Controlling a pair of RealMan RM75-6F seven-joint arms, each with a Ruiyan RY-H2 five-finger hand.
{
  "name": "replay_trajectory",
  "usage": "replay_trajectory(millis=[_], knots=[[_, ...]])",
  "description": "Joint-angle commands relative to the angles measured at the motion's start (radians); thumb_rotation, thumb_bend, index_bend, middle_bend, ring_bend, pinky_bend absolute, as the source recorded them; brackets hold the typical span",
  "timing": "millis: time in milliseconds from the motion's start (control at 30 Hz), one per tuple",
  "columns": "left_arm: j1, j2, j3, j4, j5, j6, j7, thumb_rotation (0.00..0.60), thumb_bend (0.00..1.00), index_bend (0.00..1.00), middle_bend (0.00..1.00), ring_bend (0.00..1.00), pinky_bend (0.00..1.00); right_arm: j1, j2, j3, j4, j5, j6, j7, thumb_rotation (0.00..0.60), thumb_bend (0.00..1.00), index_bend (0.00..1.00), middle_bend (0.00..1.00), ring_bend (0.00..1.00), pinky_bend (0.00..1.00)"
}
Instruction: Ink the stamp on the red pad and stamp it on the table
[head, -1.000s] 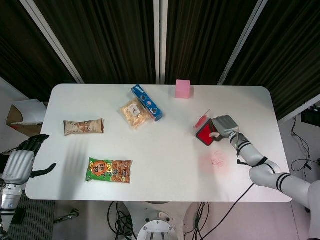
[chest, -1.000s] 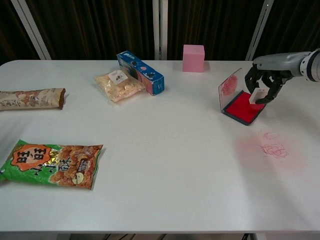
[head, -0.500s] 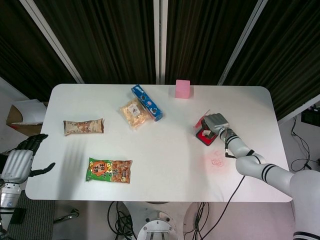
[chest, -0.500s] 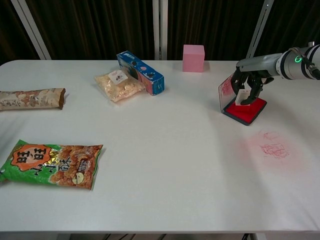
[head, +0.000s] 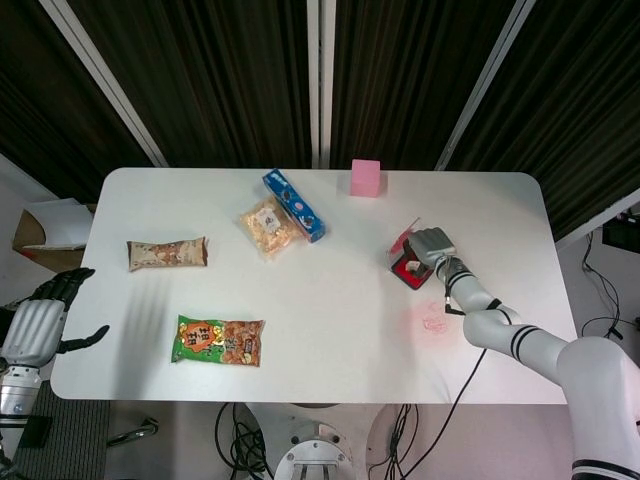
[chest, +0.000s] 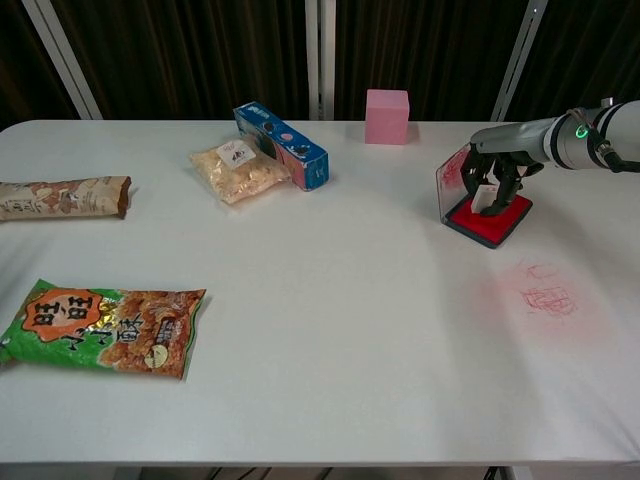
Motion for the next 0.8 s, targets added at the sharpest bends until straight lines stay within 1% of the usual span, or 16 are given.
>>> replay_trajectory(millis=[33,133,233,367,533,633,700,800], knots=[[0.001,0.001,0.0,0.0,0.0,0.001,-0.001,0.488,0.17,0.14,0.13,0.12,0.21,0.001,-0.01,-0.009,0.012,0.002,0.003,-0.006,0.6,0.3,0.67,0.61,0.74,0.94],[0.002,0.002,0.001,-0.001,0.001,0.002,-0.001,0.485,0.17,0.14,0.13,0.12,0.21,-0.001,-0.013,-0.012,0.016,0.001,0.008,-0.008,0.6,0.3,0.68,0.62,0.74,0.94],[0.001,0.002,0.0,-0.002,0.003,0.004,0.0,0.488,0.17,0.14,0.13,0.12,0.21,-0.003,-0.005,-0.005,0.005,0.0,0.017,-0.001,0.6,0.3,0.68,0.62,0.74,0.94],[0.0,0.004,-0.001,-0.009,0.006,0.007,0.003,0.489,0.17,0.14,0.13,0.12,0.21,-0.006,0.037,0.015,-0.046,-0.009,0.039,0.013,0.6,0.3,0.68,0.62,0.74,0.94],[0.002,0.007,0.001,-0.019,0.01,0.011,0.006,0.488,0.17,0.14,0.13,0.12,0.21,-0.02,0.15,0.035,-0.19,-0.027,0.075,0.03,0.6,0.3,0.68,0.62,0.74,0.94],[0.003,0.008,0.001,-0.023,0.013,0.014,0.009,0.488,0.17,0.14,0.13,0.12,0.21,-0.033,0.216,0.037,-0.271,-0.034,0.091,0.037,0.6,0.3,0.68,0.61,0.74,0.94],[0.004,0.008,0.002,-0.028,0.015,0.017,0.012,0.488,0.17,0.14,0.13,0.12,0.21,-0.045,0.263,0.03,-0.329,-0.045,0.101,0.039,0.6,0.3,0.68,0.61,0.74,0.94],[0.004,0.008,0.003,-0.035,0.02,0.021,0.018,0.488,0.17,0.14,0.13,0.12,0.21,-0.061,0.321,0.003,-0.403,-0.058,0.091,0.038,0.6,0.3,0.68,0.61,0.74,0.94]])
